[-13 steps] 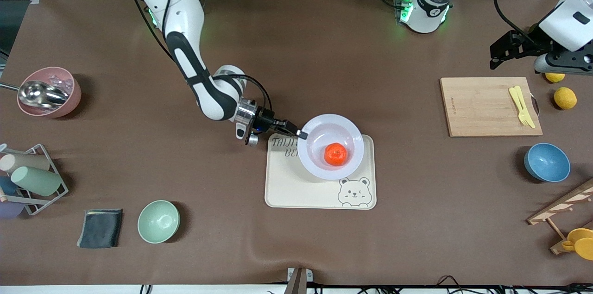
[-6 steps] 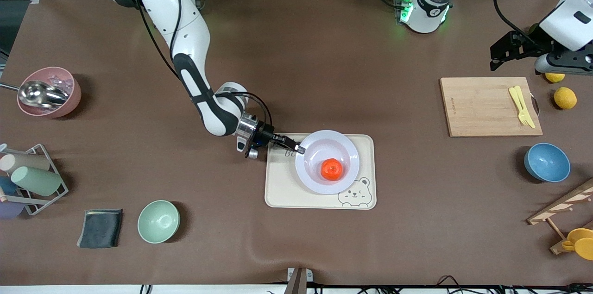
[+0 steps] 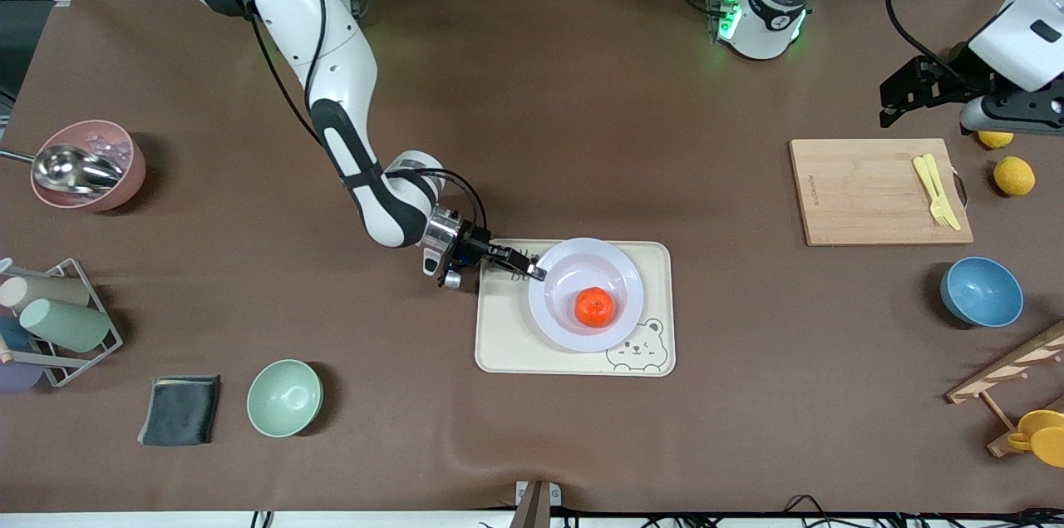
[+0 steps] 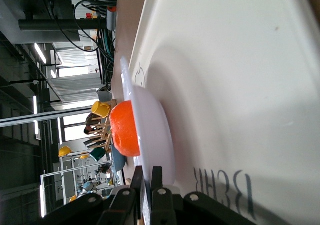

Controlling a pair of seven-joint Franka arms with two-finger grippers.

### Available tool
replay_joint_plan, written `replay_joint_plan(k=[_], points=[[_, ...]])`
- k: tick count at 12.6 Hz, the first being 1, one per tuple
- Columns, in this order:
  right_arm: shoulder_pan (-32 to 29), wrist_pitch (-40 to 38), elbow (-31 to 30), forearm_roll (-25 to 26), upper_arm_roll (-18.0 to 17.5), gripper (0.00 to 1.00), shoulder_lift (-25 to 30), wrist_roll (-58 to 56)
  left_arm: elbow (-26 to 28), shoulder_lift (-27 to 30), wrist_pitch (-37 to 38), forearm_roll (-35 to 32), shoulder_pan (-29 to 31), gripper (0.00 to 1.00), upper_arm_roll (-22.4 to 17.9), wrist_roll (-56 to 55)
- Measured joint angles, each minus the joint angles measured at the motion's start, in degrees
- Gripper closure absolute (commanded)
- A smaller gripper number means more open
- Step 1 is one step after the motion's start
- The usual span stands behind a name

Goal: Place orange and plate with both arms
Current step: 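Slide the plate onto the bear tray with the right gripper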

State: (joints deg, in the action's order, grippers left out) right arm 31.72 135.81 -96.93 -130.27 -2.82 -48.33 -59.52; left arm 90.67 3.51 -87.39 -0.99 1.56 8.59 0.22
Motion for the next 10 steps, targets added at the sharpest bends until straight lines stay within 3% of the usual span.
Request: replay_joint_plan(k=[4, 10], points=[[0.1, 4.4, 1.7, 0.5, -0.2, 0.59, 0.0, 1.1, 0.0, -0.2, -0.3, -1.8, -0.1, 0.00, 1.3, -0.2], [0.4, 11.4, 5.4, 15.1, -0.3, 0.60, 0.0, 18.7, 0.0, -0.2, -1.0, 1.6, 2.3, 0.00, 1.1, -0.3]])
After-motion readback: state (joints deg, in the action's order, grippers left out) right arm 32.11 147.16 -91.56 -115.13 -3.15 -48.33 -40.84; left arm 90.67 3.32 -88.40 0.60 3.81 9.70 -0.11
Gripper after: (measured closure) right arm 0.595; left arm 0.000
